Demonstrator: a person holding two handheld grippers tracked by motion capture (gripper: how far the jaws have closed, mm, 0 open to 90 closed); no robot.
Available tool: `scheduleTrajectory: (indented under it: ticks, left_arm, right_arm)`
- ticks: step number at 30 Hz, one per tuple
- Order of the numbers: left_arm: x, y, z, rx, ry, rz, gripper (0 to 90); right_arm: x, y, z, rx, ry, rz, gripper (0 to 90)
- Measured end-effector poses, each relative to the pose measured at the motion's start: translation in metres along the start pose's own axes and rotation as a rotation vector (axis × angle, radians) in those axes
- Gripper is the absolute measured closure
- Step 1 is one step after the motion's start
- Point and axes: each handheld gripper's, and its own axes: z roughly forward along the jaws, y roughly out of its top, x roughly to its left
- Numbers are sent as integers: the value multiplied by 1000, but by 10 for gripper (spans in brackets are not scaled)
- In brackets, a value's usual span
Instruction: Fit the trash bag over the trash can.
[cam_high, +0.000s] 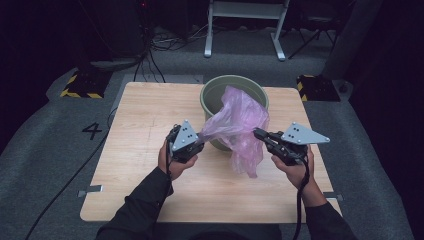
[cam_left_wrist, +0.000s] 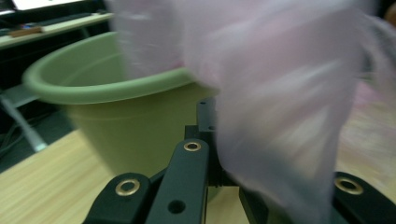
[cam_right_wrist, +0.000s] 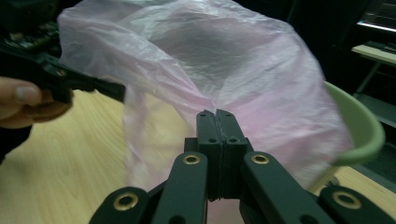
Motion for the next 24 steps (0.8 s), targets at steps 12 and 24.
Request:
scheduleTrajectory:
  ticks: [12, 24]
  left_arm:
    - [36, 13, -29, 49, 78, 4, 732]
    - [26, 4, -49, 35, 23, -67, 210]
  right_arm:
    - [-17, 1, 3, 7, -86, 15, 900]
    - [-17, 6, 2, -14, -75, 35, 900]
